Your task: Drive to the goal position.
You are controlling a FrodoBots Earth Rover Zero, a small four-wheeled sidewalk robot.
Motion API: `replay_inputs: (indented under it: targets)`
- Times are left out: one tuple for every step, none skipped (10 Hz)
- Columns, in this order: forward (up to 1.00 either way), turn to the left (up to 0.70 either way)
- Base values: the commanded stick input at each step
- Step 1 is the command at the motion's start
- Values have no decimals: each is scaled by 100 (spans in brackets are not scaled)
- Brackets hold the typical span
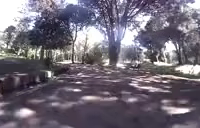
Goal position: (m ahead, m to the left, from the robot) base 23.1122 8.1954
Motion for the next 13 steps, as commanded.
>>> replay_inputs:
  targets:
    - [85,27]
    - [85,0]
    - [85,0]
    - [85,0]
    - [85,0]
    - [85,0]
    - [85,0]
    - [85,0]
    - [85,0]
    - [85,28]
    - [85,34]
    - [85,0]
    - [85,0]
